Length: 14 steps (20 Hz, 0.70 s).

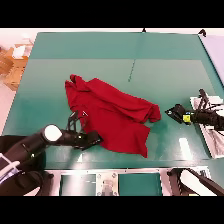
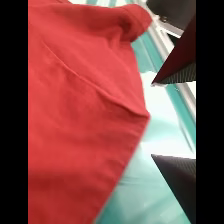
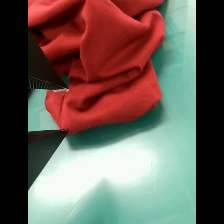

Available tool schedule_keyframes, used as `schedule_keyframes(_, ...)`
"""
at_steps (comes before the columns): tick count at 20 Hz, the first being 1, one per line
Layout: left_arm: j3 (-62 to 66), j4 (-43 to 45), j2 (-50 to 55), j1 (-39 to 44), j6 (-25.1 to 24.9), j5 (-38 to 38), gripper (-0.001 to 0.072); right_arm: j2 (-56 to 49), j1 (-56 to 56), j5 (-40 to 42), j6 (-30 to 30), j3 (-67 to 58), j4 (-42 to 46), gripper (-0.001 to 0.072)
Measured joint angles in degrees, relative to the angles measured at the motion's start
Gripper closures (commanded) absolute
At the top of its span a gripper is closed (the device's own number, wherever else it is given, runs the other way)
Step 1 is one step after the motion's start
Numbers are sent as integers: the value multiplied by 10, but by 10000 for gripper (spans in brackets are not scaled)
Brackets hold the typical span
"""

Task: Fold the shirts.

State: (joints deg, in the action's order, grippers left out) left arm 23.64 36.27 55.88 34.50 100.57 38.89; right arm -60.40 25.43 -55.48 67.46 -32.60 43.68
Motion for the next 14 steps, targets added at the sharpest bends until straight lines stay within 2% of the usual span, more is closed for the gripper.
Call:
schedule_keyframes(3, -11, -14, -2, 49, 31, -68, 213, 0, -11, 2, 0, 1, -5, 430)
schedule_keyframes(6, -15, -31, 15, 68, 47, -87, 212, 0, -16, 3, 0, 1, -8, 430)
schedule_keyframes(8, -15, -52, 41, 73, 45, -85, 212, 0, -17, 3, 0, 1, -10, 430)
schedule_keyframes(12, -1, -110, 86, 78, 10, -106, 216, 0, -18, 4, 0, 1, -11, 430)
schedule_keyframes(13, 3, -117, 94, 79, 4, -113, 466, 0, -18, 4, 0, 1, -12, 429)
schedule_keyframes(14, 4, -119, 103, 79, -2, -121, 678, 0, -18, 4, 0, 1, -12, 427)
